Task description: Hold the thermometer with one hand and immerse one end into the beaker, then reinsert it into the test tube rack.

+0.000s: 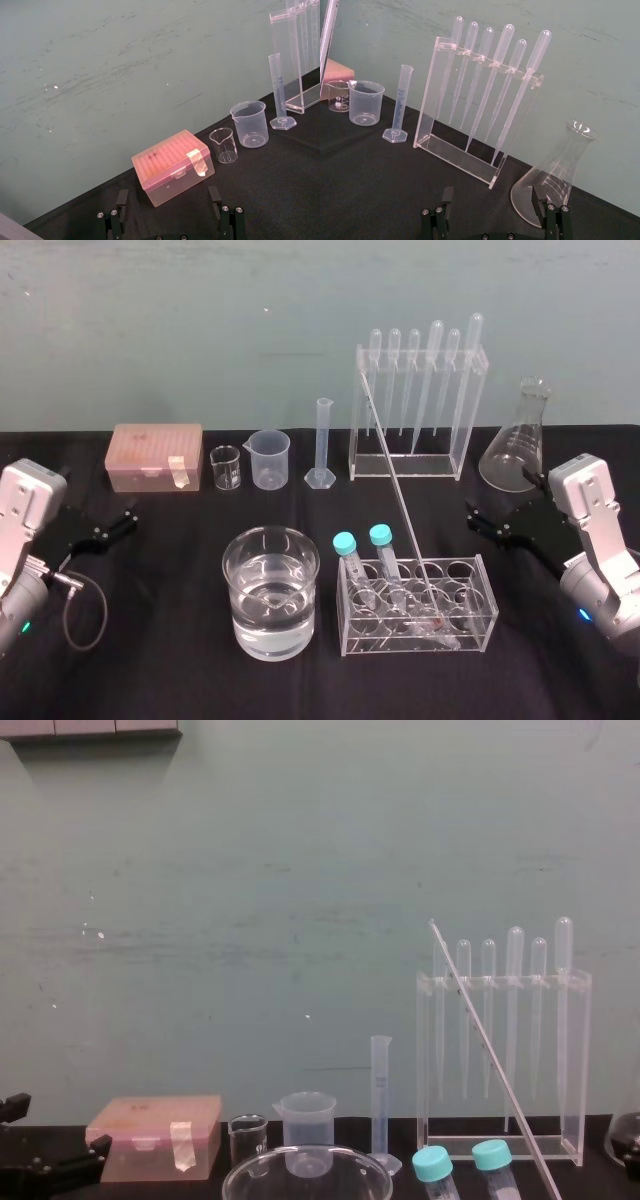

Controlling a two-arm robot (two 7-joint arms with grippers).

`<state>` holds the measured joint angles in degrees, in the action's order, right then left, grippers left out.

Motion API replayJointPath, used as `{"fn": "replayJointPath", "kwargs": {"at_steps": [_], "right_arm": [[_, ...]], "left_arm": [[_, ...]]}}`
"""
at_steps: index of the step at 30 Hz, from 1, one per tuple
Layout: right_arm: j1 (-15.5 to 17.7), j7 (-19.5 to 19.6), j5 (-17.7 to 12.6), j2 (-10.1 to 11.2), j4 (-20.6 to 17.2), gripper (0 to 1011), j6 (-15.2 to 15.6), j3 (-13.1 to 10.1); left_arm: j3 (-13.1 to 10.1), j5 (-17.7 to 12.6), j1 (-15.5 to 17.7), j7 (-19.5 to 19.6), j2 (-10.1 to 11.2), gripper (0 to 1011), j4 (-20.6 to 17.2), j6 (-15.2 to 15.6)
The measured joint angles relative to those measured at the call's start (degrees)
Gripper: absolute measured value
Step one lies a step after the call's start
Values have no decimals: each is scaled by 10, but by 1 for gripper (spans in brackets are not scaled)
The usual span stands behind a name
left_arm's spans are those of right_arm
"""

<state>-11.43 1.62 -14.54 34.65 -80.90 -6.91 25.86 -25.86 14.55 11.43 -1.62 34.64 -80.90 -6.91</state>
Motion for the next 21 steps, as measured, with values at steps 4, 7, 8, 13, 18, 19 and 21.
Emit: {"fn": "replayJointPath", "kwargs": {"at_steps": [4,7,8,13,18,19,21], "right_arm": [[0,0,0,0,0,1003,0,0],[0,0,0,0,0,1003,0,0],[0,0,0,0,0,1003,0,0],[0,0,0,0,0,1003,0,0],[0,0,0,0,0,1002,0,0],[0,0,0,0,0,1002,0,0],[0,0,0,0,0,1003,0,0]], "left_arm": [[0,0,0,0,0,1008,0,0],[0,0,0,0,0,1008,0,0],[0,0,0,0,0,1008,0,0],[0,0,0,0,0,1008,0,0],[0,0,0,0,0,1008,0,0],[0,0,0,0,0,1008,0,0],[0,0,0,0,0,1008,0,0]]}}
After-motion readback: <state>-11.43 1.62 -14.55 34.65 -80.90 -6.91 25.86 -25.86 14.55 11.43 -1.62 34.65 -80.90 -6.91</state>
